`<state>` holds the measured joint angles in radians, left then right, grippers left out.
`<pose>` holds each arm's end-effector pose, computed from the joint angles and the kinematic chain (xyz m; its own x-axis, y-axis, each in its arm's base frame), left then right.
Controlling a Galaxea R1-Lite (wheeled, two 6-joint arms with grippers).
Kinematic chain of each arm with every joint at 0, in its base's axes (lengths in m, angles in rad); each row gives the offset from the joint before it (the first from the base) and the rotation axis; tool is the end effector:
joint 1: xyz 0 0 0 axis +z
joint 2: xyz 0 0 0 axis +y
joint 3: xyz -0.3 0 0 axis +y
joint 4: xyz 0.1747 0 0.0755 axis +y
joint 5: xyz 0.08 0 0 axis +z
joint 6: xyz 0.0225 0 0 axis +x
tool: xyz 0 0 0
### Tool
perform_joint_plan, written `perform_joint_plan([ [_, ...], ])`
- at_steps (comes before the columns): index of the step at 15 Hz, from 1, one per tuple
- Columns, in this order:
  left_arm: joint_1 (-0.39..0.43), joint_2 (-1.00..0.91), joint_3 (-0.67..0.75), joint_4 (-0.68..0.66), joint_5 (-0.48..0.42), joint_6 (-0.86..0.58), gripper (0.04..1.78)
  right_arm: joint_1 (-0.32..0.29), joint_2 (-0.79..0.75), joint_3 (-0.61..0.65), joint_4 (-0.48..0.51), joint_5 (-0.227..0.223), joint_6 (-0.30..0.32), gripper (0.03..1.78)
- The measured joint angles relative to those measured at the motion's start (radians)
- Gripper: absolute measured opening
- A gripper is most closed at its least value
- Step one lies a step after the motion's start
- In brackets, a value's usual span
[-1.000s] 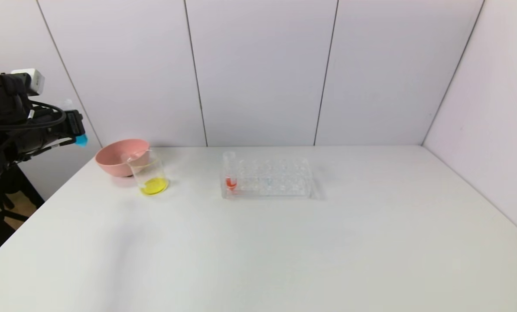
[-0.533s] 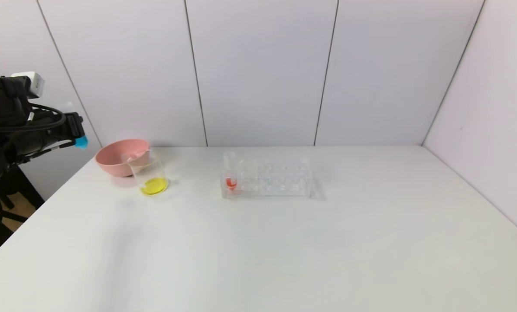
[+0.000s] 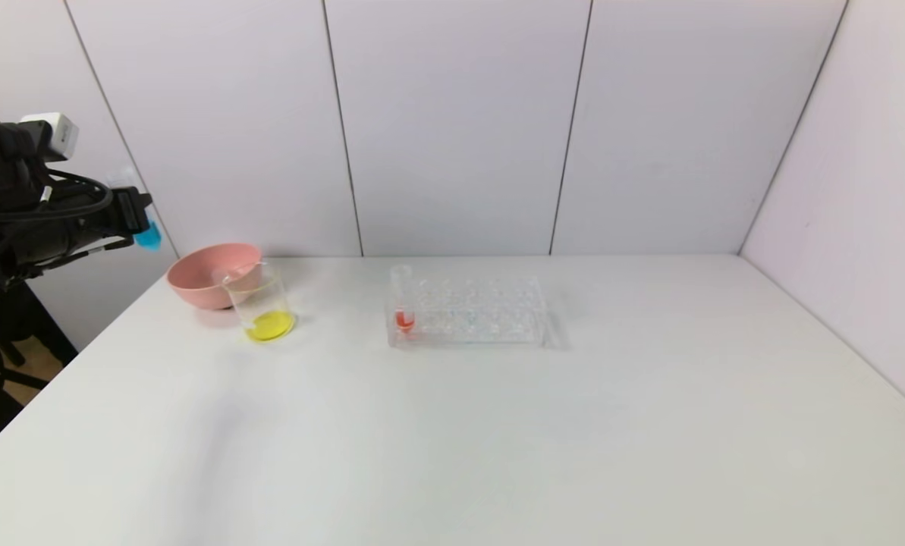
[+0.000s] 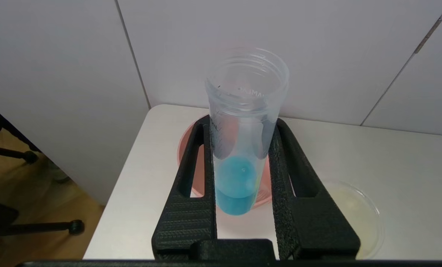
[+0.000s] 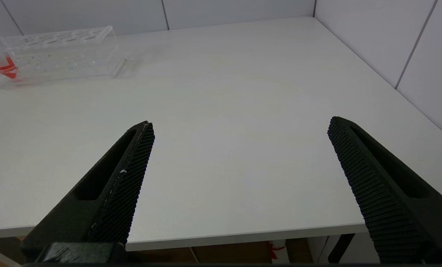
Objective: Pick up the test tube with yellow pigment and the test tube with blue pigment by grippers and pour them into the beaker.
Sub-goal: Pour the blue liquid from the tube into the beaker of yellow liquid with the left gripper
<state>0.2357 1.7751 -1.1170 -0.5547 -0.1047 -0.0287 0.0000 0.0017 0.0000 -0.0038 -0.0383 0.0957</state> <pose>0.3380 0.0788 0.2361 0.9863 0.1294 -0.1027 -0.1340 0.9902 -0.0393 -0.0227 -0.0009 0.0759 0.9993 -0.0383 0.0021 0.0379 0.9947 0.0956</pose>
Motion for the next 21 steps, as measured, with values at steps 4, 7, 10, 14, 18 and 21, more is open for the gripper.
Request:
perform_joint_plan([
  [4, 0.008, -0.007, -0.062, 0.121, -0.054, 0.057, 0.44, 0.000, 0.000, 0.000, 0.000, 0.000, 0.000, 1.71],
  [7, 0.058, -0.017, -0.180, 0.343, -0.196, 0.204, 0.44, 0.000, 0.000, 0.000, 0.000, 0.000, 0.000, 1.71],
  [10, 0.108, -0.006, -0.294, 0.542, -0.347, 0.395, 0.44, 0.000, 0.000, 0.000, 0.000, 0.000, 0.000, 1.71],
  [14, 0.123, 0.040, -0.422, 0.662, -0.419, 0.561, 0.44, 0.000, 0.000, 0.000, 0.000, 0.000, 0.000, 1.71],
  [18, 0.126, 0.104, -0.615, 0.910, -0.460, 0.767, 0.44, 0.000, 0.000, 0.000, 0.000, 0.000, 0.000, 1.71],
  [21, 0.133, 0.174, -0.744, 1.122, -0.517, 0.943, 0.44, 0.000, 0.000, 0.000, 0.000, 0.000, 0.000, 1.71],
])
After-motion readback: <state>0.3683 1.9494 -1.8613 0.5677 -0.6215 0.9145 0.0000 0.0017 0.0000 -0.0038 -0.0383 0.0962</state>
